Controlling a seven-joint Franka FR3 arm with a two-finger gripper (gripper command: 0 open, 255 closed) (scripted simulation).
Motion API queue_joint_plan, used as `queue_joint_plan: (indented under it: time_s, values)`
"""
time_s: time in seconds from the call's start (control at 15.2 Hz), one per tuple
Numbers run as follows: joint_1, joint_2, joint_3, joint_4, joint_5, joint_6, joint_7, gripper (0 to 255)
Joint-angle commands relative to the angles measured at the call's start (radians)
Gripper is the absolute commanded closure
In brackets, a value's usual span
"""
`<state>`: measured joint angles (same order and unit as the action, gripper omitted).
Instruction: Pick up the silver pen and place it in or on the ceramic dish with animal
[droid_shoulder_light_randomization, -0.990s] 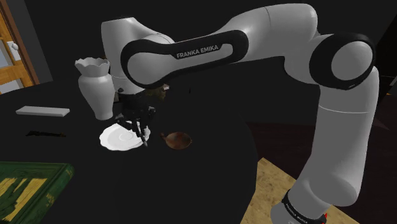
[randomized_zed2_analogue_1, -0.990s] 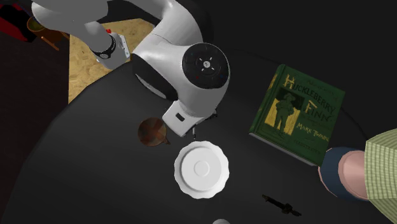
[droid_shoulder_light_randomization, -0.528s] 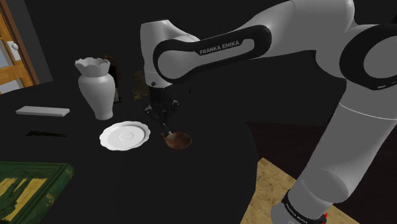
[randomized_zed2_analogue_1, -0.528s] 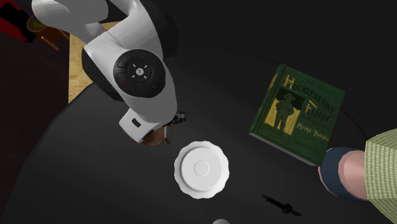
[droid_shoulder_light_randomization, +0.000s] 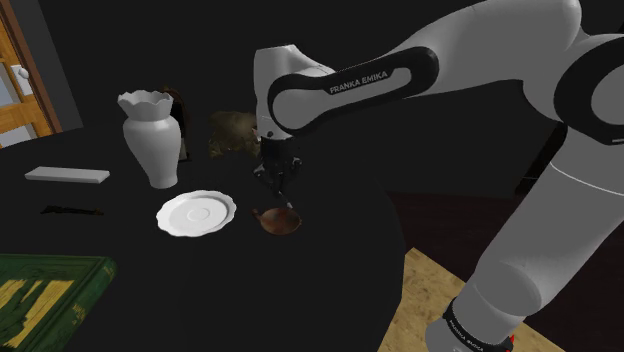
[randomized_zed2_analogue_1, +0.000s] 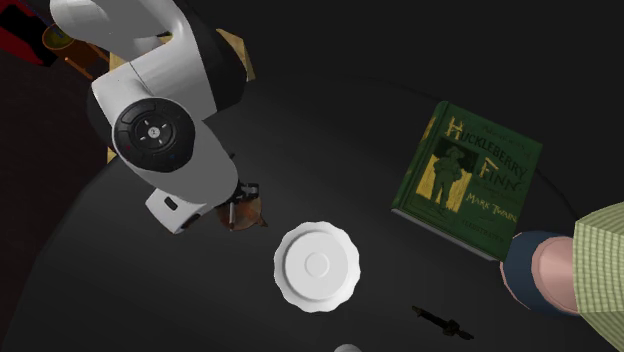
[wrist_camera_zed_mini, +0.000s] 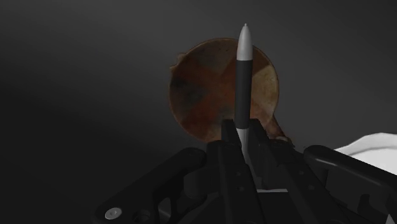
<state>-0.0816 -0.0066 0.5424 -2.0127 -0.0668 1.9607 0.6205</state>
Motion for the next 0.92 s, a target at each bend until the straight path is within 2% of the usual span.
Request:
queue_joint_plan:
  time_s: [0.0, 0.66, 0.86]
  values:
    - [0.0, 0.005, 0.0, -0.02, -0.004, 0.025, 0.004, 255]
    - [0.004, 0.064, 0.002, -0.099, -0.044, 0.152, 0.038, 255]
    - [0.004, 0.064, 0.002, -0.099, -0.044, 0.152, 0.038, 255]
